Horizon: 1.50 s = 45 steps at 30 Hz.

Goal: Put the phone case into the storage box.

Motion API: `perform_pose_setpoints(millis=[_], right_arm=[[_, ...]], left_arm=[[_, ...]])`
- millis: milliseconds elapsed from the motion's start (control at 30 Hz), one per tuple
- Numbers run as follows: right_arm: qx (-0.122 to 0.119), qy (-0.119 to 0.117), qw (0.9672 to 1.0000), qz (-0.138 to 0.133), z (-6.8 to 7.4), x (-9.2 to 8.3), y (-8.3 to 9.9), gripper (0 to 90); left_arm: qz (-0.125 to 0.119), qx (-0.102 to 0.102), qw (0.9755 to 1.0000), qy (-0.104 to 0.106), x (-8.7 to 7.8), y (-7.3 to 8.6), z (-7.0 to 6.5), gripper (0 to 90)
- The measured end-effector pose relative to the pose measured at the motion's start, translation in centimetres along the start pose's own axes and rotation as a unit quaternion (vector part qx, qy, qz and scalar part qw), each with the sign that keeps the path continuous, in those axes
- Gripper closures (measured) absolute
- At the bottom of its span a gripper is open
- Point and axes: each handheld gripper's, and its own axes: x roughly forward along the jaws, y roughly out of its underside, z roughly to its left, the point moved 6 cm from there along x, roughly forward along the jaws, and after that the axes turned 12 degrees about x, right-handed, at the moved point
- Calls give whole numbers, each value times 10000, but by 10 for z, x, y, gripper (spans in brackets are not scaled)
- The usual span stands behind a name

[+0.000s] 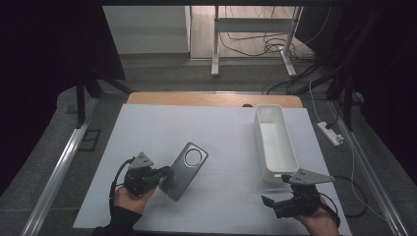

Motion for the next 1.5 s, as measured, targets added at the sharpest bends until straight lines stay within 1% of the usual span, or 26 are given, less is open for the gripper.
perform_pose_setpoints(millis=[67,100,133,167,333,367,467,600,767,867,1033,1300,1500], right_arm=[[92,-142,9999,-10,4,3,-5,0],[92,-142,9999,-10,4,3,-5,0],[165,-267,9995,15,7,6,-8,0],[165,-267,9995,15,7,6,-8,0],[183,-304,9994,51,9,13,-13,0],[166,-336,9993,91,12,16,-15,0],[181,-390,9990,128,15,21,-16,0],[152,-389,9990,171,18,28,-19,0],[144,-481,9985,213,24,38,-23,0],[143,-526,9982,244,27,41,-25,0],[183,-642,9973,293,32,47,-28,0],[204,-698,9968,341,37,56,-31,0],[212,-781,9959,400,45,66,-35,0]], left_arm=[[3,16,10000,21,0,0,0,889],[5,22,10000,29,1,-1,-1,889],[2,17,10000,31,1,-1,-1,889],[9,40,10000,43,1,-2,-2,889],[-15,32,10000,67,3,-4,-3,889],[-23,35,10000,80,3,-5,-3,889],[-31,39,9999,95,5,-7,-3,889],[-46,37,9999,99,7,-10,-4,889],[-47,46,9999,153,10,-13,-6,888],[-23,105,9998,188,13,-15,-8,889],[-34,147,9997,201,16,-19,-10,888],[-55,173,9996,222,20,-23,-13,888],[-48,203,9995,220,22,-26,-16,889]])
